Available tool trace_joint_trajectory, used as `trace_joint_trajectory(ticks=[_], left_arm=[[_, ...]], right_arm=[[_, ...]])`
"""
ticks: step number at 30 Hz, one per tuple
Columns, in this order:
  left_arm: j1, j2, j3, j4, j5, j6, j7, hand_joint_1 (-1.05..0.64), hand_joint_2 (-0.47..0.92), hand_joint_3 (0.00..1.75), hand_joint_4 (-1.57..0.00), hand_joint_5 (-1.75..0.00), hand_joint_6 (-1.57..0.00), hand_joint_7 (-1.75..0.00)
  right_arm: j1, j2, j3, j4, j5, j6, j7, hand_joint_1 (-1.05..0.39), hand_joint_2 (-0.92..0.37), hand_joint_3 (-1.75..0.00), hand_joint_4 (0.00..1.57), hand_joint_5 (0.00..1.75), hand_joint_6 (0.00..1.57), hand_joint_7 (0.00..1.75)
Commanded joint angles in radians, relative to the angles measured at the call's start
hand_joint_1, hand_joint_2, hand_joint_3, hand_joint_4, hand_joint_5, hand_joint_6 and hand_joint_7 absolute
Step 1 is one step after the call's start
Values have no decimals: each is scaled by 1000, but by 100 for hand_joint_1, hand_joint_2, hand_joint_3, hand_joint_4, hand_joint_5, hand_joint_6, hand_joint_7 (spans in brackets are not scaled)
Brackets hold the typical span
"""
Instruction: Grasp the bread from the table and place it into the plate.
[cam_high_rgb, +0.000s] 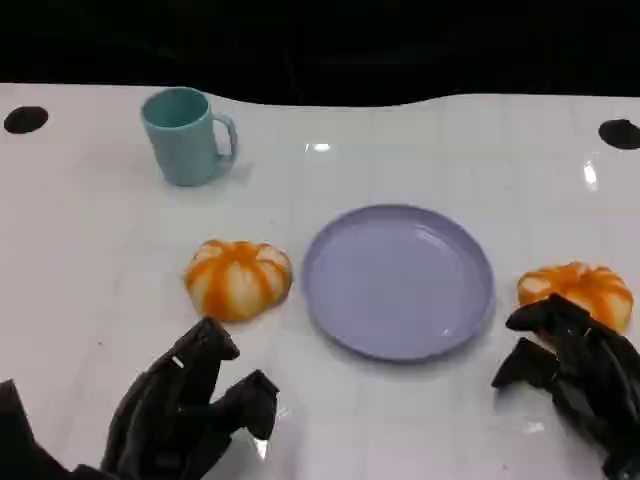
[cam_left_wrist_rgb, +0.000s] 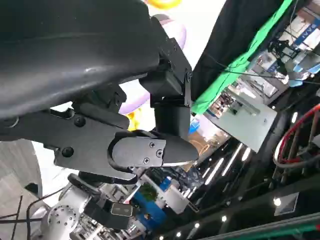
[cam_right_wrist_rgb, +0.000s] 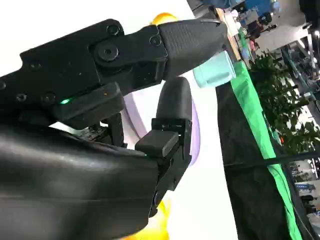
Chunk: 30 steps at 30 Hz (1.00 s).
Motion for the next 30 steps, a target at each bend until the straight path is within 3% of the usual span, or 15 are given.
trace_joint_trajectory(ticks=[1, 24, 25, 28, 29, 30], left_arm=[[0, 12, 7, -2, 4, 1, 0, -53, 92, 23, -91, -175, -69, -175], [-1, 13, 4, 0, 16, -17, 1, -53, 92, 21, -91, -175, -69, -175], [-6, 13, 6, -9, 17, -12, 15, -53, 92, 21, -88, -175, -66, -170], [-11, 7, 0, -37, 58, -51, 48, -53, 92, 21, -74, -163, -59, -128], [-11, 10, -6, -52, 73, -59, 56, -53, 92, 21, -73, -162, -59, -124], [-11, 13, -9, -62, 81, -62, 60, -54, 92, 21, -67, -143, -56, -98]], right_arm=[[9, -11, -2, 4, 0, 25, -17, -55, -92, -21, 68, 154, 63, 123], [1, -16, 0, 20, -2, 7, 8, -54, -92, -26, 66, 156, 61, 123], [-3, -12, 0, 24, -3, 5, 1, -54, -92, -26, 67, 156, 62, 123], [-9, -3, -4, 22, 3, 23, -16, -54, -92, -24, 68, 155, 63, 123], [-7, -2, -2, 17, 0, 24, -24, -54, -92, -23, 68, 155, 63, 123], [-5, -1, 0, 13, -3, 23, -30, -54, -92, -23, 68, 155, 63, 123]])
